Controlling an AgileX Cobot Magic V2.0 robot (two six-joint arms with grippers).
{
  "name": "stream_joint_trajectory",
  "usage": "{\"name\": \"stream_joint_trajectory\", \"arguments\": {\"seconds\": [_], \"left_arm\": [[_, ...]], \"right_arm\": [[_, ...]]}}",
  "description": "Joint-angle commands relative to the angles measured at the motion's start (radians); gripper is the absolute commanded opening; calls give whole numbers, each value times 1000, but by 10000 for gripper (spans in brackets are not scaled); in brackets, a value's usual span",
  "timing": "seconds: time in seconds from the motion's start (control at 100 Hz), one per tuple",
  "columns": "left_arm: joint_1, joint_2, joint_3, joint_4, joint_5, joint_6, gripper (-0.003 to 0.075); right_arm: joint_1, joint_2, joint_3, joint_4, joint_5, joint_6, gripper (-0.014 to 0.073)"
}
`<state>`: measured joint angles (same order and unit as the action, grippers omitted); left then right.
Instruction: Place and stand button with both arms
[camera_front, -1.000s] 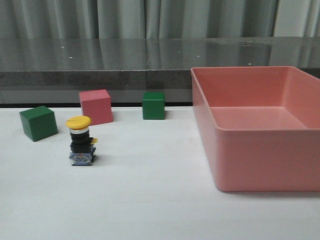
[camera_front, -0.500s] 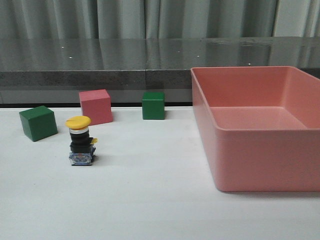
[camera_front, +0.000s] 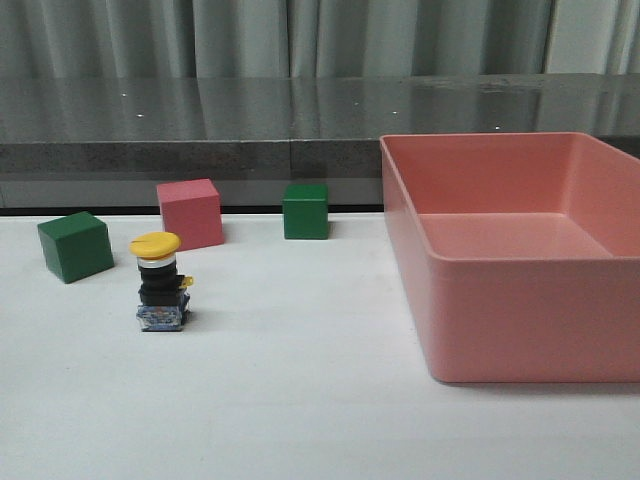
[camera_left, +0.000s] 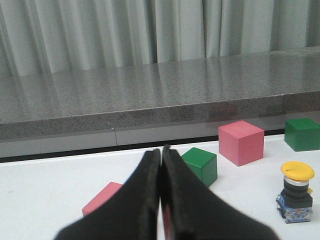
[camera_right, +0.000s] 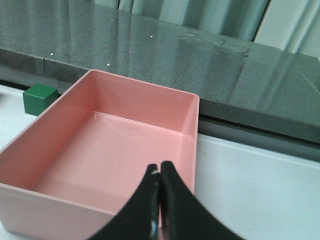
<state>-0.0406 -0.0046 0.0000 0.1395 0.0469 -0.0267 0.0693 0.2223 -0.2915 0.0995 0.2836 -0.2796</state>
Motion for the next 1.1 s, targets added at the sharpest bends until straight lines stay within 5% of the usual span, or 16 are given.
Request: {"name": "stream_joint_trajectory", "arguments": {"seconds": [0.0, 0.38, 1.09], "left_arm": [[3, -31, 45, -12, -84, -10, -20], [3, -31, 45, -12, -84, -10, -20], [3, -31, 45, -12, -84, -10, -20]], "right_arm": [[-5, -54, 38, -76, -148, 135, -76], [-7, -250, 304, -82, -284, 289, -76], [-7, -250, 304, -75, -277, 289, -76]]}}
